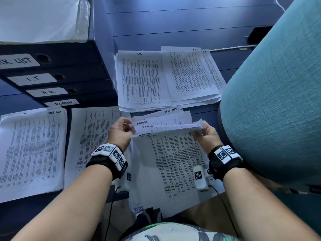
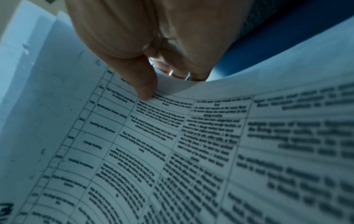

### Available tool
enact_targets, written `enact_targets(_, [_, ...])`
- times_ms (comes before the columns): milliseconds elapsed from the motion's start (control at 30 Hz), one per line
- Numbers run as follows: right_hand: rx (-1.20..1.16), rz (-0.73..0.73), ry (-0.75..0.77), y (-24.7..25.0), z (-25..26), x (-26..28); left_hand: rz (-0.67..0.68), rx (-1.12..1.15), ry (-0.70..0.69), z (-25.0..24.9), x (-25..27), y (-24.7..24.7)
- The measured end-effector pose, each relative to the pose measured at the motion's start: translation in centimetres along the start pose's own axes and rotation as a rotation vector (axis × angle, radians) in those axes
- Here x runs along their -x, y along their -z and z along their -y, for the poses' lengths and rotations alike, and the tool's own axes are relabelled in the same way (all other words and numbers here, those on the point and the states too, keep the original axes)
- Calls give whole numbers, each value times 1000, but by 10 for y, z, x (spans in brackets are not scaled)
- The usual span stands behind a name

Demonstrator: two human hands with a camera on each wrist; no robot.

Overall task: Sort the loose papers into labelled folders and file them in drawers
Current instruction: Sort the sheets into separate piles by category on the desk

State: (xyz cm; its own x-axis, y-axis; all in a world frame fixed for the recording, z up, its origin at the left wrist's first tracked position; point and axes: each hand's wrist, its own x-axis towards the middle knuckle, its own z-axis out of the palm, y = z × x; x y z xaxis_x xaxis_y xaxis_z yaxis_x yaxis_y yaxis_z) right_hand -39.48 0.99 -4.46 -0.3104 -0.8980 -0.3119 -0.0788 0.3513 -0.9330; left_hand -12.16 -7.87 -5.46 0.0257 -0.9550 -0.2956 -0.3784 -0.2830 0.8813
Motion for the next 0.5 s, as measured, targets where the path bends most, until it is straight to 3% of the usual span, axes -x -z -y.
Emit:
enact_targets(233, [-40,-21,38,-2,0,-5,18,209,50,-8,0,6])
enact_targets(500, [-40,-64,62,0,5,1,-83,168,52,-2,-5,6])
